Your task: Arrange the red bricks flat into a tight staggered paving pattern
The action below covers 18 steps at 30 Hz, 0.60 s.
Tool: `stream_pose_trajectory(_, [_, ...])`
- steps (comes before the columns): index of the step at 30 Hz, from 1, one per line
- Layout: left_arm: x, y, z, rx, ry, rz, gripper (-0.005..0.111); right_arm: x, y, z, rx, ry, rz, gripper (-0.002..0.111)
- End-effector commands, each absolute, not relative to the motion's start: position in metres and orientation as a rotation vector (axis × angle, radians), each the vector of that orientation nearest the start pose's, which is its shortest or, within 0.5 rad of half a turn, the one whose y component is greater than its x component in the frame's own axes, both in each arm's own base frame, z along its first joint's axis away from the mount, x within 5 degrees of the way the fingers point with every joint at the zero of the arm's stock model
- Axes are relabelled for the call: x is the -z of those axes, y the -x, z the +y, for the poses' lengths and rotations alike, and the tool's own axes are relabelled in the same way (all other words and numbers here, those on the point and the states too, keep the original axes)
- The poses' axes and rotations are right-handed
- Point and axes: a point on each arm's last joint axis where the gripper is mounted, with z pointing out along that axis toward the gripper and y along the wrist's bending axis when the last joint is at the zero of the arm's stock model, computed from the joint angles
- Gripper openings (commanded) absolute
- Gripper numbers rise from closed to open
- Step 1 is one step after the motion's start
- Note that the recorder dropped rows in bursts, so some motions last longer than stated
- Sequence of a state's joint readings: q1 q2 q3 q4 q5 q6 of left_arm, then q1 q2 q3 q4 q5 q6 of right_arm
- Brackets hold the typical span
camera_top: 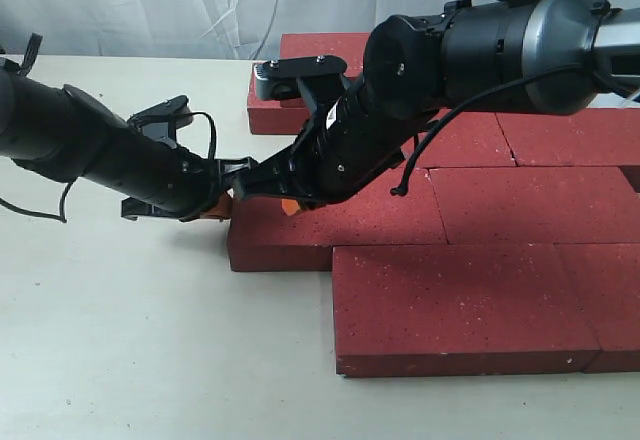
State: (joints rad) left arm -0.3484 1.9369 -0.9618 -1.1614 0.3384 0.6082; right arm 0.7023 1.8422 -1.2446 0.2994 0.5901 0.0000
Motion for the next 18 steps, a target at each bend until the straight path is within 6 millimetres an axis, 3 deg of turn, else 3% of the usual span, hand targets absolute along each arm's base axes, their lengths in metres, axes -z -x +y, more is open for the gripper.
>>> stream_pose_trajectory(1, [-0.120,-0.328,-0.138,0.733,0.142,2.712,0.000,-0.206,-0.285,0.258,-0.512,0.664,2.640,-0.001])
stream_pose_trajectory(9, [-0.118,-0.332,-0.099,0.763,0.203,2.781,0.000,-0.205,-0.288,0.253,-0.438,0.603,2.655,-0.001])
stream_pose_trajectory(18, [-0.116,-0.331,-0.067,0.670,0.221,2.857,0.000,-0.203,-0.323,0.201,-0.344,0.356,2.711,-0.001])
